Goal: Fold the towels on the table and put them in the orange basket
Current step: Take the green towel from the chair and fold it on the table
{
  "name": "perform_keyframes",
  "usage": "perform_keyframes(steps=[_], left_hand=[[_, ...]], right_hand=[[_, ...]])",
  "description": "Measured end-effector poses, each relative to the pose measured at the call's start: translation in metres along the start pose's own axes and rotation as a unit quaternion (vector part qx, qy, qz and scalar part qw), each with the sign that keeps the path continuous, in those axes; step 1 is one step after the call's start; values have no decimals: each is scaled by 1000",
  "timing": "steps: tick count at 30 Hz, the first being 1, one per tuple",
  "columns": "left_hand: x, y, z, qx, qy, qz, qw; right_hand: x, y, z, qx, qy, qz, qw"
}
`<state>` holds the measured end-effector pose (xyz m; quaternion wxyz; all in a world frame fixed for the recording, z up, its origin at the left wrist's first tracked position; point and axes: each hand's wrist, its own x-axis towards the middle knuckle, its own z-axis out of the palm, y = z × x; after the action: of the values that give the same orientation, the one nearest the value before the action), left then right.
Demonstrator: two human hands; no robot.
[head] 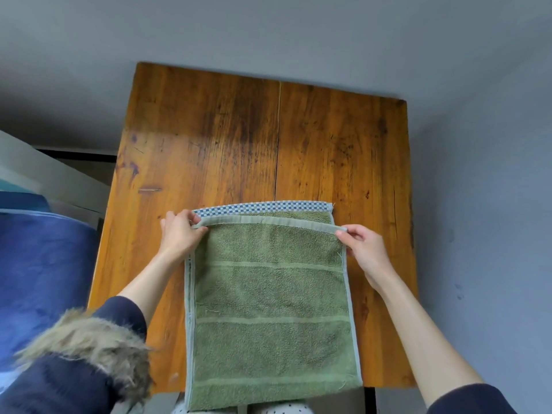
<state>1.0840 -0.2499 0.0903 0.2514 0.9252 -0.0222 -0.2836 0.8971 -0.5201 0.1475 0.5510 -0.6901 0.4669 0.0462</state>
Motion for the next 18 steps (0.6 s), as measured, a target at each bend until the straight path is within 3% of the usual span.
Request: perform_keyframes(steps=[3,6,8,10,14,16,18], left_hand=[[-8,-5,-17,-171,-97,-4,980],[-18,-12,-39,-346,-272,-51,897],[-20,-19,-51,-403,-314,-72,857],[-20,-24,-60,-417,-327,-69,845],[-13,-25,-66,-443,-254,-59,858],[-2,-20,-58,-375,-182,-51,908],[9,-16,-45,-241,-99,-32,965]], right_hand=[[0,-5,-3,11,-9,3,1000],[-2,-16,-10,21,-48,4,999],[-2,-24,-16,70,-83,9,994],[-1,-30,-22,142,-118,6,983],[14,-34,-19,144,-80,-2,986],[31,-30,-10,93,-15,3,996],[47,-26,3,25,21,5,999]])
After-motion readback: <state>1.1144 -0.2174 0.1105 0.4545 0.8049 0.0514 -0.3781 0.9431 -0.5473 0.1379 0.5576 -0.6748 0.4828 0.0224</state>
